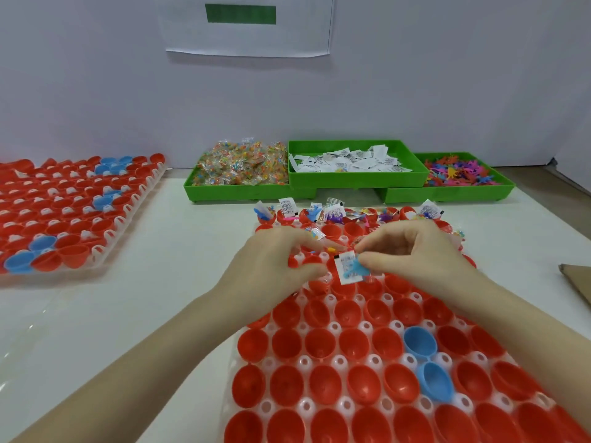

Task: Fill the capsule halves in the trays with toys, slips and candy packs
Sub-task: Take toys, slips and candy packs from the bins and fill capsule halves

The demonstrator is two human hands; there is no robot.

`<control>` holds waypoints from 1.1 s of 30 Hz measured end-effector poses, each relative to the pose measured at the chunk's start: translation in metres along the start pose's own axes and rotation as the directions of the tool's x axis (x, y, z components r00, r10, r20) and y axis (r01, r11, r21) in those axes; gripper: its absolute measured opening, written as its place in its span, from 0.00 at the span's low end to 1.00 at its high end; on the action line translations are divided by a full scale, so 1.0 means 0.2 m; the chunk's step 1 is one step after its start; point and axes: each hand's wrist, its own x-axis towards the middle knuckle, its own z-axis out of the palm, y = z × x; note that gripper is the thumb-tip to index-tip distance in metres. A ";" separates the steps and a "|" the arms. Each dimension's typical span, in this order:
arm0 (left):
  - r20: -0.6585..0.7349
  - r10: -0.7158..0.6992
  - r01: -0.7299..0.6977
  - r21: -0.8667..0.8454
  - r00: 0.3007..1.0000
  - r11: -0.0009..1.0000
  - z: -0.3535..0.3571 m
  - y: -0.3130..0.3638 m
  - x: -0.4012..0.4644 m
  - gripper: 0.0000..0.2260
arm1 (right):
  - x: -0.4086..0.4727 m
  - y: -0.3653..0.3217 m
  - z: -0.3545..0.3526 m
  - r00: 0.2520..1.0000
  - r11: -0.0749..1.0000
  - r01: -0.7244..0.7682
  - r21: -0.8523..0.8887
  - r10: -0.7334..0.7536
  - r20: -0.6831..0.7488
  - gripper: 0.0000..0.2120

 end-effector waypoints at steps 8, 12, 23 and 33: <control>0.095 0.167 -0.191 0.386 0.981 0.903 0.08 -0.03 0.01 0.15 | 0.01 0.07 0.05 0.997 0.956 0.072 -0.284 -0.066 0.029 0.13; 0.126 0.184 -0.221 0.430 0.975 0.876 0.12 -0.02 0.02 0.16 | 0.02 0.06 0.07 0.984 0.902 0.174 -0.395 -0.146 0.100 0.10; 0.112 0.216 -0.243 0.431 0.970 0.869 0.13 -0.03 0.02 0.14 | 0.04 0.07 0.12 0.958 0.785 0.273 -0.556 -0.169 0.232 0.17; 0.144 0.196 -0.241 0.459 0.970 0.855 0.12 -0.02 0.04 0.17 | 0.01 0.05 0.06 0.972 0.794 0.219 -0.567 -0.124 0.202 0.19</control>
